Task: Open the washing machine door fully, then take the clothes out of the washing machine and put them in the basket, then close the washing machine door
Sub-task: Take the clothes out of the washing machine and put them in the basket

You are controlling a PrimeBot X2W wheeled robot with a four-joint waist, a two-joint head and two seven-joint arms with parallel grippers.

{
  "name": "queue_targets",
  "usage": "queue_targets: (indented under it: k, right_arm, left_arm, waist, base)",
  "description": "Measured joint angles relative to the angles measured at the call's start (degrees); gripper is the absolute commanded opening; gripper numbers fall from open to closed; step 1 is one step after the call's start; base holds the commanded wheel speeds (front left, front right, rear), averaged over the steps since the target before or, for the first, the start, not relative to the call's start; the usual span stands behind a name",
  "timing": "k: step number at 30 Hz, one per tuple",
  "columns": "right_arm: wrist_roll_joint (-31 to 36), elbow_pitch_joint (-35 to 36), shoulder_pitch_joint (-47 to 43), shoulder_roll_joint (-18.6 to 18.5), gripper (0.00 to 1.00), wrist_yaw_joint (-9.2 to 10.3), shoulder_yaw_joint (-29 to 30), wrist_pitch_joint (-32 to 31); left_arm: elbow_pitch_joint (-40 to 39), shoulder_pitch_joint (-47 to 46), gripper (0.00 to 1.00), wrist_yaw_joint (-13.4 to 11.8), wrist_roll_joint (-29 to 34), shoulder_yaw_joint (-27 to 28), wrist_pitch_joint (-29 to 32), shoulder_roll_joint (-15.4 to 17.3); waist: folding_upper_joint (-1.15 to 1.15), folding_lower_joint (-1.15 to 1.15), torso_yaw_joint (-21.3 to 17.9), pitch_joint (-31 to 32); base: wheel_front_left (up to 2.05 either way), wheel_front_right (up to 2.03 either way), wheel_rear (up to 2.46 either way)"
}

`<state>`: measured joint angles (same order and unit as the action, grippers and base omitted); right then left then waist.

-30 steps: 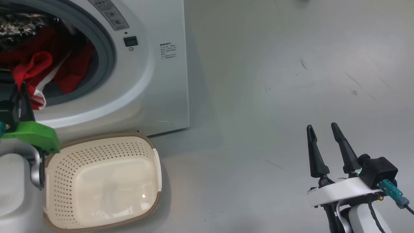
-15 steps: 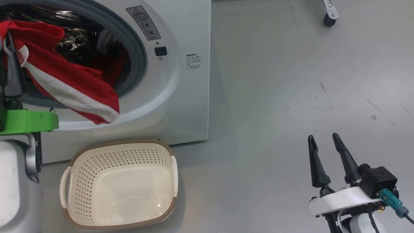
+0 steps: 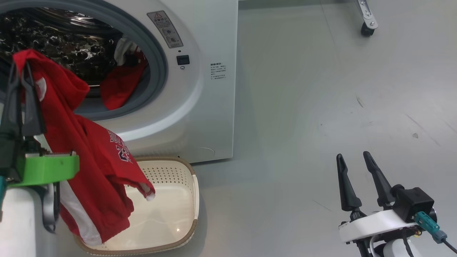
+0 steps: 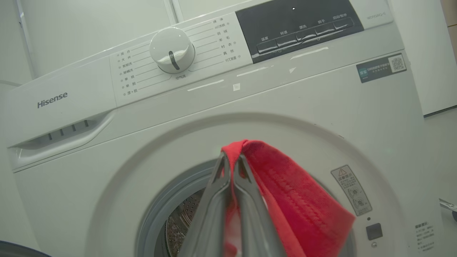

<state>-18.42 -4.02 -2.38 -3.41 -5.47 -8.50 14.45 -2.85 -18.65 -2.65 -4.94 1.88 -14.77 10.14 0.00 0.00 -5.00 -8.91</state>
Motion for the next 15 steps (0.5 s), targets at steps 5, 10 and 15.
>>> queue_targets:
  k: [5, 10, 15]
  right_arm:
    - [0.16, 0.01, -0.29, -0.01, 1.00, -0.02, -0.38, 0.00]
    - [0.46, 0.31, -0.29, 0.00, 1.00, -0.42, -1.11, 0.00]
    - [0.49, 0.77, -0.27, -0.07, 1.00, -0.44, -1.11, 0.00]
  left_arm:
    - [2.03, 5.14, 0.00, 0.44, -0.07, -0.37, 0.01, -0.46]
    - [4.97, 9.85, 0.00, 0.78, -0.11, -1.08, 0.02, -0.78]
    - [10.47, 11.99, 0.00, 1.30, -0.26, -2.12, 0.07, -1.69]
  waist:
    - [0.00, 0.00, -0.28, -0.10]
    - [0.00, 0.00, -1.01, -0.75]
    - [0.00, 0.00, -1.62, -2.13]
  base:
    - [0.00, 0.00, 0.00]
    - [0.00, 0.00, 0.00]
    - [0.00, 0.00, 0.00]
